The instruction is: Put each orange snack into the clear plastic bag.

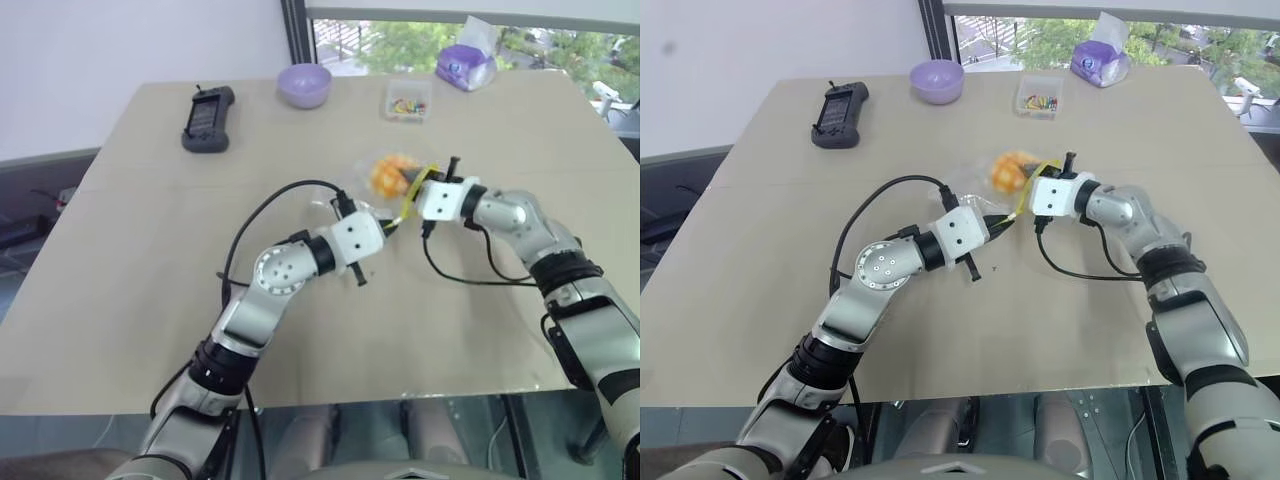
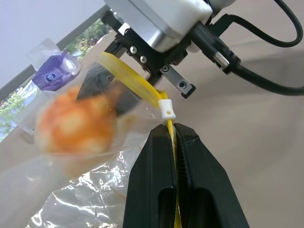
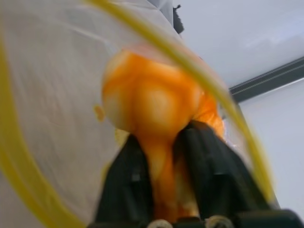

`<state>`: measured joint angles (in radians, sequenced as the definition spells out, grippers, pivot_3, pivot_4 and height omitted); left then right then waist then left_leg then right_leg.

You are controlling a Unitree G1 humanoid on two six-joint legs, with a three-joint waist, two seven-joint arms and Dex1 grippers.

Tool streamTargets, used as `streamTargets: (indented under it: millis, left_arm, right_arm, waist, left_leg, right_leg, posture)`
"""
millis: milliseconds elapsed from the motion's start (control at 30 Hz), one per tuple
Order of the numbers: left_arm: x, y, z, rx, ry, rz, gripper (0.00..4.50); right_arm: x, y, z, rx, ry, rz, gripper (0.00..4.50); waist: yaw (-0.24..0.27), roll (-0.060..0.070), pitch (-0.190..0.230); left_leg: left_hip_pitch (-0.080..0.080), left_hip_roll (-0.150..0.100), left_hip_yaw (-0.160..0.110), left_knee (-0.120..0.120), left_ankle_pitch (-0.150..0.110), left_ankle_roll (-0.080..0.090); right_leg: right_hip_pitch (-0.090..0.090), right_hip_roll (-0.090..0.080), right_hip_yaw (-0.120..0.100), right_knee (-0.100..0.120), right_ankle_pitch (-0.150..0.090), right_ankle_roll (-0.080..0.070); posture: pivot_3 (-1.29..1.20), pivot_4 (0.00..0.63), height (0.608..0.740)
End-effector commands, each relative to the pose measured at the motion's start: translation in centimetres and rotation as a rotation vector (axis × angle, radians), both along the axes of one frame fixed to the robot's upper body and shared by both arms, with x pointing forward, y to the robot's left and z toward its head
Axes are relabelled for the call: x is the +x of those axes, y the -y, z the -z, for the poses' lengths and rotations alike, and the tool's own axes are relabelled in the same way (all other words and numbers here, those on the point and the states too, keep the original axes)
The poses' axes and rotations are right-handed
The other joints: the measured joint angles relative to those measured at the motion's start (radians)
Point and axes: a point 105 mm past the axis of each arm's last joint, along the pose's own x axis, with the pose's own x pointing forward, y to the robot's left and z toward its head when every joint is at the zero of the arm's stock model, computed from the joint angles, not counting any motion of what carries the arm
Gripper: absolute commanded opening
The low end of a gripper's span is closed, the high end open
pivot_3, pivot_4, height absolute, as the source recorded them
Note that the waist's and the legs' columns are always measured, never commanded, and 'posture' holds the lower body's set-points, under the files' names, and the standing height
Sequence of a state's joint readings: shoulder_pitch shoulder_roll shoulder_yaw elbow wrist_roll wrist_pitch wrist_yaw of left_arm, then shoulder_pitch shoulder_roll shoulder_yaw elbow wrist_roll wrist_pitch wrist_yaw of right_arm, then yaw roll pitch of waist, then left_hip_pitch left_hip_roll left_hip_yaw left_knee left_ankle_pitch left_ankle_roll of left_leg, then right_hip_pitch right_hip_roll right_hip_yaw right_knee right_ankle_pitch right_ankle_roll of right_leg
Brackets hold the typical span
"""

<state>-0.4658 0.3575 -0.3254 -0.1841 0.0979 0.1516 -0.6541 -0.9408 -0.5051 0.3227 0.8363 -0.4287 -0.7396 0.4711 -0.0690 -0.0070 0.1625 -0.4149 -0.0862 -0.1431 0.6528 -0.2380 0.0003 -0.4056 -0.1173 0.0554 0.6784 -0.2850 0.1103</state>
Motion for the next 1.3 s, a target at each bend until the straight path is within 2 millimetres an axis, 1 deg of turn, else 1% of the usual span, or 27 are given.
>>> streamTargets:
  millis: [33,100,233,367,433,467,533,600,667,700,800,833,867,900,933,967,1033,1067,1133,1200,1233,1300]
  left_arm:
    - [-0.5,0.3,-0.9,-0.013,0.045,0.019,0.00]
    - [-0.5,0.3,-0.9,-0.013,0.044,0.019,0.00]
    - [-0.4,0.2,-0.9,-0.011,0.044,0.018,0.00]
    - [-0.3,0.3,-1.0,-0.012,0.045,0.019,0.00]
    - [-0.3,0.4,-1.1,-0.015,0.046,0.019,0.00]
    - [-0.2,0.4,-1.1,-0.016,0.047,0.018,0.00]
    - [-0.2,0.4,-1.1,-0.019,0.047,0.019,0.00]
    - [-0.3,0.6,-1.1,-0.024,0.044,0.027,0.00]
    - [-0.3,0.9,-1.0,-0.028,0.042,0.035,0.00]
    - [-0.3,1.0,-1.1,-0.029,0.042,0.039,0.00]
    - [-0.2,1.1,-1.2,-0.031,0.046,0.044,0.00]
    - [-0.2,1.2,-1.2,-0.031,0.047,0.044,0.00]
    - [-0.2,1.2,-1.2,-0.031,0.049,0.045,0.00]
    - [-0.2,1.1,-1.2,-0.031,0.050,0.045,0.00]
    - [-0.2,1.1,-1.2,-0.031,0.051,0.045,0.00]
    - [-0.2,1.1,-1.2,-0.032,0.051,0.043,0.00]
    - [-0.2,1.1,-1.2,-0.032,0.051,0.041,0.00]
    - [-0.1,1.0,-1.2,-0.033,0.051,0.040,0.00]
    - [-0.2,1.1,-1.2,-0.034,0.050,0.039,0.00]
    - [-0.1,1.1,-1.2,-0.033,0.051,0.040,0.00]
    - [-0.1,1.1,-1.2,-0.033,0.052,0.041,0.00]
    - [-0.1,1.1,-1.3,-0.033,0.054,0.042,0.00]
  right_arm:
    - [-0.2,-0.6,-2.0,0.040,0.060,-0.035,3.20]
    - [-0.4,-0.4,-1.7,0.041,0.028,-0.049,3.96]
    - [-1.3,1.0,-1.6,0.043,-0.066,-0.078,3.96]
    - [-2.7,2.4,-1.5,0.088,-0.243,-0.110,3.96]
    - [-3.4,3.4,-1.8,0.122,-0.322,-0.109,3.96]
    - [-3.6,3.7,-2.3,0.158,-0.342,-0.106,3.96]
    - [-3.0,4.2,-3.9,0.248,-0.308,-0.073,3.96]
    - [-2.4,3.7,-4.4,0.307,-0.296,-0.034,3.96]
    - [-1.9,2.9,-4.0,0.337,-0.284,0.006,3.96]
    - [-2.3,2.0,-3.6,0.331,-0.293,-0.022,3.96]
    - [-1.9,0.5,-3.3,0.302,-0.228,0.015,3.96]
    - [-2.0,0.1,-3.0,0.317,-0.261,0.005,3.96]
    - [-2.6,-0.4,-2.1,0.288,-0.311,-0.023,3.96]
    - [-2.9,-0.6,-1.4,0.243,-0.319,-0.026,3.96]
    - [-3.0,-0.5,-1.1,0.192,-0.293,-0.030,3.96]
    - [-3.6,-0.5,-0.2,0.116,-0.304,-0.060,3.96]
    - [-4.1,-0.5,0.6,0.000,-0.275,-0.096,3.96]
    - [-5.0,-0.7,1.3,-0.042,-0.313,-0.152,3.96]
    - [-6.6,-1.5,1.3,-0.049,-0.344,-0.259,3.96]
    - [-7.5,-2.2,0.6,-0.054,-0.326,-0.339,3.96]
    - [-7.6,-2.3,0.3,-0.052,-0.311,-0.359,3.96]
    - [-6.2,-1.7,-0.9,-0.036,-0.258,-0.300,3.96]
  waist:
    - [0.000,0.000,0.000]
    - [0.000,0.000,0.000]
    - [0.000,0.000,0.000]
    - [0.003,0.000,0.000]
    - [0.004,0.000,0.000]
    - [0.005,0.000,0.000]
    - [0.001,0.000,0.000]
    - [0.000,0.000,0.000]
    - [0.000,0.000,0.000]
    - [0.000,0.000,0.000]
    - [0.003,0.000,0.000]
    - [0.005,0.000,0.000]
    - [0.010,0.000,0.000]
    - [0.015,0.000,0.000]
    - [0.018,0.000,0.000]
    - [0.020,0.000,0.000]
    - [0.025,0.000,0.000]
    - [0.025,0.000,0.000]
    - [0.024,0.000,0.000]
    - [0.021,0.000,0.000]
    - [0.020,0.000,0.000]
    - [0.021,0.000,0.000]
  left_leg:
    - [0.000,0.000,0.000,0.000,0.000,0.000]
    - [0.000,0.000,0.000,0.000,0.000,0.000]
    - [0.000,0.000,0.000,0.000,0.000,0.000]
    - [0.000,0.000,-0.001,0.001,0.000,0.000]
    - [0.000,0.000,-0.001,0.001,0.000,0.000]
    - [0.000,0.000,-0.001,0.001,0.000,0.000]
    - [0.000,0.000,-0.001,0.001,0.000,0.000]
    - [0.001,0.000,0.000,0.001,0.000,0.000]
    - [0.001,0.001,0.000,0.001,0.000,0.000]
    - [0.001,0.001,0.000,0.000,0.000,0.000]
    - [0.001,0.001,-0.001,0.001,0.000,0.000]
    - [0.001,0.000,0.000,0.001,0.000,0.000]
    - [0.000,0.000,0.000,0.001,0.000,0.000]
    - [0.000,0.000,-0.001,0.001,0.000,0.000]
    - [0.000,-0.001,-0.001,0.002,0.000,0.000]
    - [0.000,-0.001,-0.001,0.002,0.000,0.000]
    - [0.000,-0.001,-0.001,0.002,0.000,0.000]
    - [0.000,-0.001,-0.001,0.002,0.000,0.000]
    - [0.000,-0.001,-0.001,0.001,0.000,0.000]
    - [0.000,0.000,-0.001,0.001,0.000,0.000]
    - [0.000,0.000,-0.001,0.001,0.000,0.000]
    - [0.000,0.000,-0.001,0.001,0.000,0.000]
  right_leg:
    - [0.000,0.000,0.000,0.000,0.000,0.000]
    - [0.000,0.000,0.000,0.000,0.000,0.000]
    - [0.000,0.000,0.000,0.000,0.000,0.000]
    - [0.001,0.000,0.000,0.000,0.000,0.000]
    - [0.001,0.000,-0.001,0.000,0.000,0.000]
    - [0.001,0.000,-0.001,0.000,0.000,0.000]
    - [0.001,0.000,0.000,0.000,0.000,0.000]
    - [0.001,0.000,0.000,0.001,0.000,0.000]
    - [0.001,0.001,0.000,0.001,0.000,0.000]
    - [0.001,0.001,0.000,0.001,0.000,0.000]
    - [0.001,0.000,0.000,0.001,0.000,0.000]
    - [0.001,0.000,0.000,0.001,0.000,0.000]
    - [0.001,-0.001,0.000,0.001,0.000,0.000]
    - [0.001,-0.001,0.000,0.001,0.000,0.000]
    - [0.001,-0.001,-0.001,0.000,0.000,0.000]
    - [0.001,-0.001,-0.001,0.001,0.000,0.000]
    - [0.001,-0.001,-0.001,0.000,0.000,0.000]
    - [0.001,-0.001,-0.001,0.000,0.000,0.000]
    - [0.001,-0.001,-0.001,0.000,0.000,0.000]
    - [0.001,0.000,-0.001,0.000,0.000,0.000]
    - [0.001,0.000,-0.001,0.000,0.000,0.000]
    - [0.001,0.000,-0.001,0.001,0.000,0.000]
  posture:
    - [0.00,0.150,0.740]
    - [0.00,0.150,0.740]
    - [0.00,0.150,0.740]
    - [0.00,0.150,0.740]
    - [0.00,0.150,0.740]
    - [0.00,0.150,0.740]
    - [0.00,0.150,0.740]
    - [0.00,0.150,0.740]
    - [0.00,0.150,0.740]
    - [0.00,0.150,0.740]
    - [0.00,0.150,0.740]
    - [0.00,0.150,0.740]
    - [0.00,0.150,0.740]
    - [0.00,0.150,0.740]
    - [0.00,0.150,0.740]
    - [0.00,0.150,0.740]
    - [0.00,0.150,0.740]
    - [0.00,0.150,0.740]
    - [0.00,0.150,0.740]
    - [0.00,0.150,0.740]
    - [0.00,0.150,0.740]
    - [0.00,0.150,0.740]
